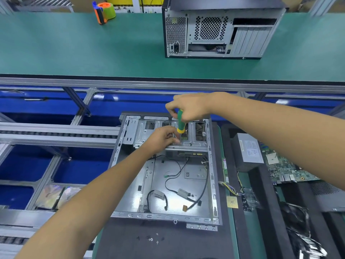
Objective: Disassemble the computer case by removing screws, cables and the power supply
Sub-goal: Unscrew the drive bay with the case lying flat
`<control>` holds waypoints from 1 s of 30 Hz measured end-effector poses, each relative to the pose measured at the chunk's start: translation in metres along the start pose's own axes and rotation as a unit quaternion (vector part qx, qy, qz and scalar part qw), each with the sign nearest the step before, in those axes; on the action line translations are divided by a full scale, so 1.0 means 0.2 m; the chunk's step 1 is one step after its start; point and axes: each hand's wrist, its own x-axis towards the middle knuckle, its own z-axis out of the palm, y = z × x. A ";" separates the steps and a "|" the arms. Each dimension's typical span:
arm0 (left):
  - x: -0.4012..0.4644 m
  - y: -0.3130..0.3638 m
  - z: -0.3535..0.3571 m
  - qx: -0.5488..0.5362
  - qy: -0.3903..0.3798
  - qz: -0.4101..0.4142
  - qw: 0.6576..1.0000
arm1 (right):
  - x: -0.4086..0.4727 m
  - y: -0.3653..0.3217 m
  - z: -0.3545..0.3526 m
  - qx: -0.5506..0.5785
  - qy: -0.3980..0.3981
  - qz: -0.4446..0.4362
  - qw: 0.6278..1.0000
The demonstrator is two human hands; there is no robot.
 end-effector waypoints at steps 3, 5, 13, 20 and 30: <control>0.00 -0.01 0.00 -0.002 0.013 0.004 1.000 | -0.01 -0.01 -0.02 0.050 -0.053 0.008 0.997; 0.00 -0.01 0.00 0.004 0.018 0.004 1.000 | -0.01 -0.01 -0.02 0.016 -0.057 0.032 0.998; -0.01 0.03 0.00 0.030 0.020 0.011 0.999 | 0.02 0.01 -0.02 -0.080 -0.037 0.035 0.995; -0.02 0.04 0.00 0.051 0.023 0.015 0.998 | -0.01 -0.01 -0.01 -0.117 -0.001 0.037 0.992; -0.01 0.02 0.00 0.054 0.014 0.015 0.998 | 0.00 -0.01 -0.01 -0.100 -0.013 0.023 0.995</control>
